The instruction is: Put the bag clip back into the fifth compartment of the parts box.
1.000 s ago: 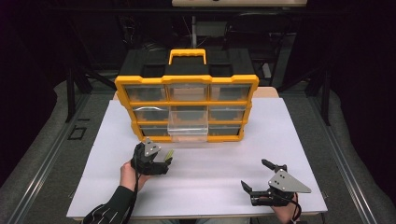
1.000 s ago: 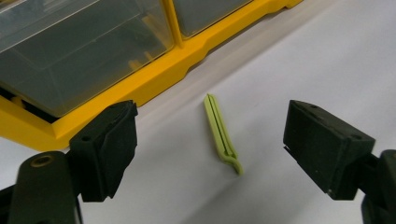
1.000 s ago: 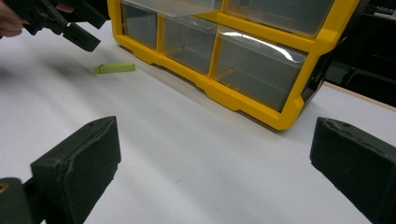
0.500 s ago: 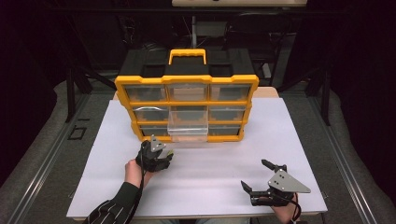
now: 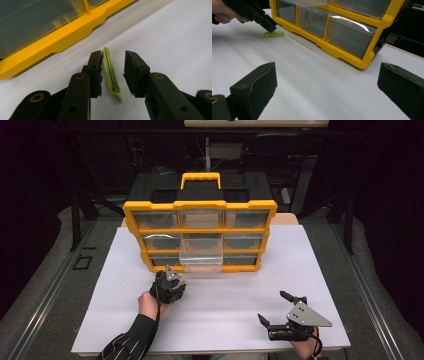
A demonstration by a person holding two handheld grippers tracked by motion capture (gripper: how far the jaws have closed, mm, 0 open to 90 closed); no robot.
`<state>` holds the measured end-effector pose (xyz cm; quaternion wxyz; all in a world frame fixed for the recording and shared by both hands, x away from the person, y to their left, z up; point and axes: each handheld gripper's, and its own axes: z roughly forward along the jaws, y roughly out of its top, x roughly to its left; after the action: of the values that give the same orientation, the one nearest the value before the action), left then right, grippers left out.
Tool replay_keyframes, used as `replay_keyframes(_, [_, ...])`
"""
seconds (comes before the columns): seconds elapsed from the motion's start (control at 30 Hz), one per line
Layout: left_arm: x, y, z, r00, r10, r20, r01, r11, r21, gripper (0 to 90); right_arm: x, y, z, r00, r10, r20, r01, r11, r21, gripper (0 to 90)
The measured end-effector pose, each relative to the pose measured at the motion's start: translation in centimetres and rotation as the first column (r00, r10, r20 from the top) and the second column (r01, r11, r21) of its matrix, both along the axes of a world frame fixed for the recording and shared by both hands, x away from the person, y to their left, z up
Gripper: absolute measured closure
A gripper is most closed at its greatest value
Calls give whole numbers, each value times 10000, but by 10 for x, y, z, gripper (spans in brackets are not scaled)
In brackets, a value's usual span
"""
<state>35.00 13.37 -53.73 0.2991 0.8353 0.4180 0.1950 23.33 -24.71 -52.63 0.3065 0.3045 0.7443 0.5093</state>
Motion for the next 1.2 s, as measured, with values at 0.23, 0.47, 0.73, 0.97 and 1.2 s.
replay_keyframes(0.23, [5,0,-5,9997,129,-225,-127,9999,79,724,0,1,0,10000,8,-35,-8,10000,16,23])
replay_keyframes(0.47, [7,1,-10,9980,445,-449,-444,9990,27,744,0,1,0,10000,-16,1,16,10000,-37,24])
replay_keyframes(0.73, [9,2,-13,9964,539,-657,-535,9985,78,796,0,0,0,10000,1,22,-1,10000,-43,25])
replay_keyframes(0.97, [5,4,-9,9948,810,-615,-825,9963,-221,806,0,0,0,10000,-43,17,43,10000,-34,25])
replay_keyframes(1.2, [2,10,-2,9953,826,-512,-849,9954,-441,806,0,0,0,10000,-46,21,46,10000,-52,25])
